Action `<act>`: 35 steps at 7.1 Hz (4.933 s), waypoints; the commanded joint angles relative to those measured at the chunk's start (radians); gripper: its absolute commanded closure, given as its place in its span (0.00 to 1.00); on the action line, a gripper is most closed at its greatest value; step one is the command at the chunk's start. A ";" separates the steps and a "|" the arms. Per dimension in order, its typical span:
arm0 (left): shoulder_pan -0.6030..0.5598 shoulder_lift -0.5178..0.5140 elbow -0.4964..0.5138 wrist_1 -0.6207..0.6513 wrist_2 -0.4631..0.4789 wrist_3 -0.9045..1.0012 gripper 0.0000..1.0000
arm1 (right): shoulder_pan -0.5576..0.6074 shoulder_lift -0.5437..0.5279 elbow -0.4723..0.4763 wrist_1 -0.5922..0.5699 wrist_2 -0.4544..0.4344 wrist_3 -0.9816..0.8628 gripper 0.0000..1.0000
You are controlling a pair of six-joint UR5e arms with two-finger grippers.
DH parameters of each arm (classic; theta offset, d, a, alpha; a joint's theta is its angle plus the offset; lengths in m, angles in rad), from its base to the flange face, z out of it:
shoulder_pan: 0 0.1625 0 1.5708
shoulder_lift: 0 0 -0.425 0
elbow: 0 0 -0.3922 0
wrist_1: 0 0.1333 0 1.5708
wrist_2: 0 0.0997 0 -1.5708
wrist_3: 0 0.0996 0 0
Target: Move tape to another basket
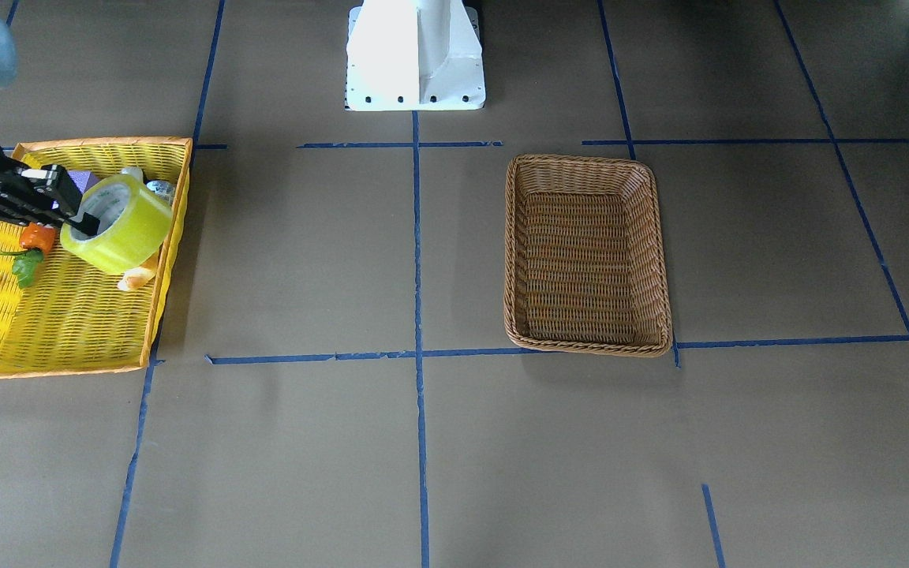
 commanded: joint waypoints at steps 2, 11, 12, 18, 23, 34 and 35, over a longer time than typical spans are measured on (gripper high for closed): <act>0.269 -0.176 -0.017 -0.282 0.012 -0.593 0.00 | -0.185 0.042 0.080 0.250 -0.070 0.332 1.00; 0.698 -0.385 -0.003 -1.346 0.625 -1.804 0.00 | -0.386 0.091 0.062 0.898 -0.233 0.933 1.00; 0.739 -0.387 -0.005 -1.443 0.685 -1.832 0.00 | -0.391 0.091 0.059 0.978 -0.236 0.978 1.00; 0.915 -0.425 -0.034 -1.571 0.934 -1.914 0.00 | -0.485 0.146 0.031 1.214 -0.346 1.209 1.00; 0.958 -0.447 -0.031 -1.595 0.992 -1.916 0.00 | -0.535 0.148 -0.024 1.317 -0.389 1.223 1.00; 1.007 -0.431 -0.032 -1.614 1.083 -1.914 1.00 | -0.551 0.137 -0.026 1.319 -0.420 1.226 0.00; 1.003 -0.428 -0.041 -1.617 1.081 -1.909 1.00 | -0.546 0.131 -0.021 1.320 -0.420 1.229 0.00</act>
